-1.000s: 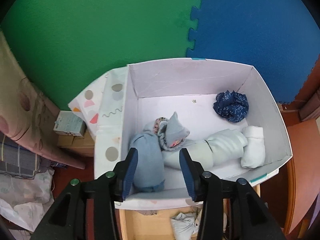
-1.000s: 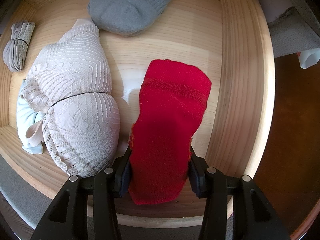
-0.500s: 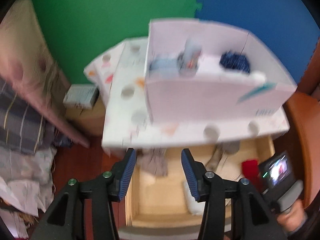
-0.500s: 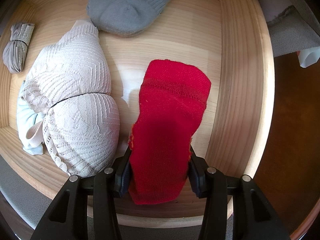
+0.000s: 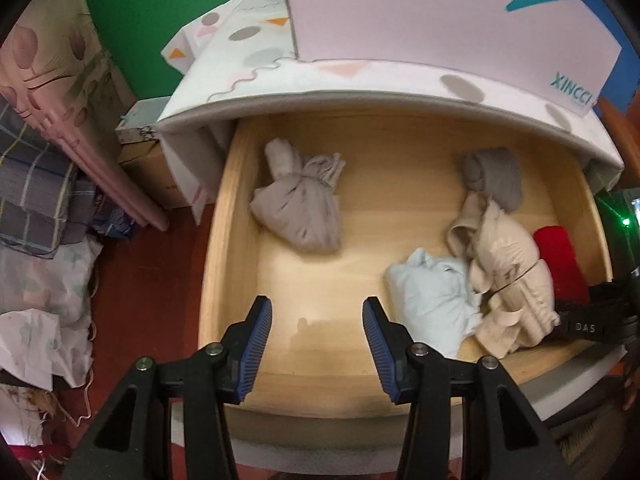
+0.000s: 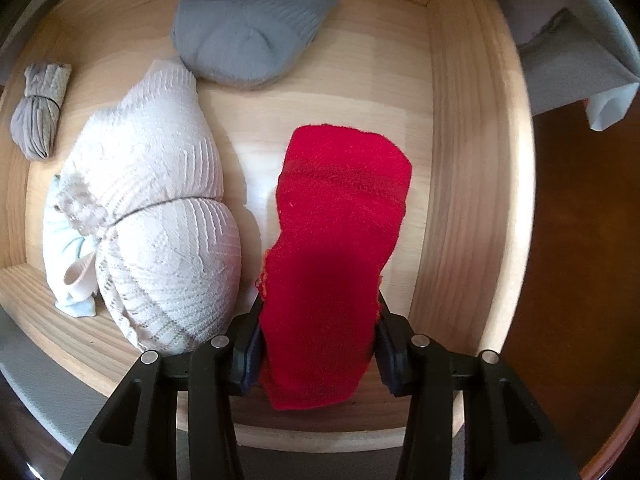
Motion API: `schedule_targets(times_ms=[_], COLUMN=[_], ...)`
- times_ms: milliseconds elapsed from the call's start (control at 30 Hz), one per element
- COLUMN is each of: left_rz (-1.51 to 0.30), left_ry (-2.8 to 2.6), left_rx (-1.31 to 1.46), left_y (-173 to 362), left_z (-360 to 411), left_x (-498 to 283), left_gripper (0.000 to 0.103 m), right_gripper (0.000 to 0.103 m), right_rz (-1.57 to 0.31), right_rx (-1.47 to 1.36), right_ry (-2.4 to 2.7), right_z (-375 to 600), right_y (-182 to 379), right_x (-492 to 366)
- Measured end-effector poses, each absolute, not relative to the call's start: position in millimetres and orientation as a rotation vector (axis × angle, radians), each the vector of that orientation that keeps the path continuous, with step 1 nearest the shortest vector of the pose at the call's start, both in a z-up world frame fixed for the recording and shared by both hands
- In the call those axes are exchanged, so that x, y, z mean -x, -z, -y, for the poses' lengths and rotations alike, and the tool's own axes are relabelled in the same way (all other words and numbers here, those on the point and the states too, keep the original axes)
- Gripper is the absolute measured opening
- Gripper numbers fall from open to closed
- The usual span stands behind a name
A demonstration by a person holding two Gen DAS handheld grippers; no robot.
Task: Take underwear out of drawer
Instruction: 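Move the empty left gripper back over the drawer, then lift the red sock with the right gripper over the pink box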
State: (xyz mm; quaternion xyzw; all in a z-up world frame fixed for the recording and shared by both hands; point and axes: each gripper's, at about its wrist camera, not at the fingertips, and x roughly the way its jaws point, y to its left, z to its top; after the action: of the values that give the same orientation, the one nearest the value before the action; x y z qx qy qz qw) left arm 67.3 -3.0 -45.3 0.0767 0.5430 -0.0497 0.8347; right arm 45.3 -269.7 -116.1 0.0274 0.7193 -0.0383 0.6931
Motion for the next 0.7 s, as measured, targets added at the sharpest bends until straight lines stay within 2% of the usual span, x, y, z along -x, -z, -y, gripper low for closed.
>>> schedule_targets(times_ms=[300, 533, 700], left_rz=[-1.129, -1.193, -1.148], left_ry=[0.089, 0.051, 0.081], left_rx=[-0.139, -0.198, -0.197], left_y=[48.0, 61.1, 54.2], left_z=[2.1, 5.4, 9.6], left_x=[-67.0, -73.7, -68.0], left_gripper=[0.048, 0.048, 0.048], right_gripper=[0.041, 0.041, 0.041], right_rz=[-1.496, -1.398, -1.325], right_rx=[-0.067, -0.079, -0.037], right_ry=[0.084, 0.044, 0.032], right_z=[280.8, 297.1, 299.2], right_y=[69.0, -1.7, -55.2], right_x=[-45.9, -52.1, -50.5])
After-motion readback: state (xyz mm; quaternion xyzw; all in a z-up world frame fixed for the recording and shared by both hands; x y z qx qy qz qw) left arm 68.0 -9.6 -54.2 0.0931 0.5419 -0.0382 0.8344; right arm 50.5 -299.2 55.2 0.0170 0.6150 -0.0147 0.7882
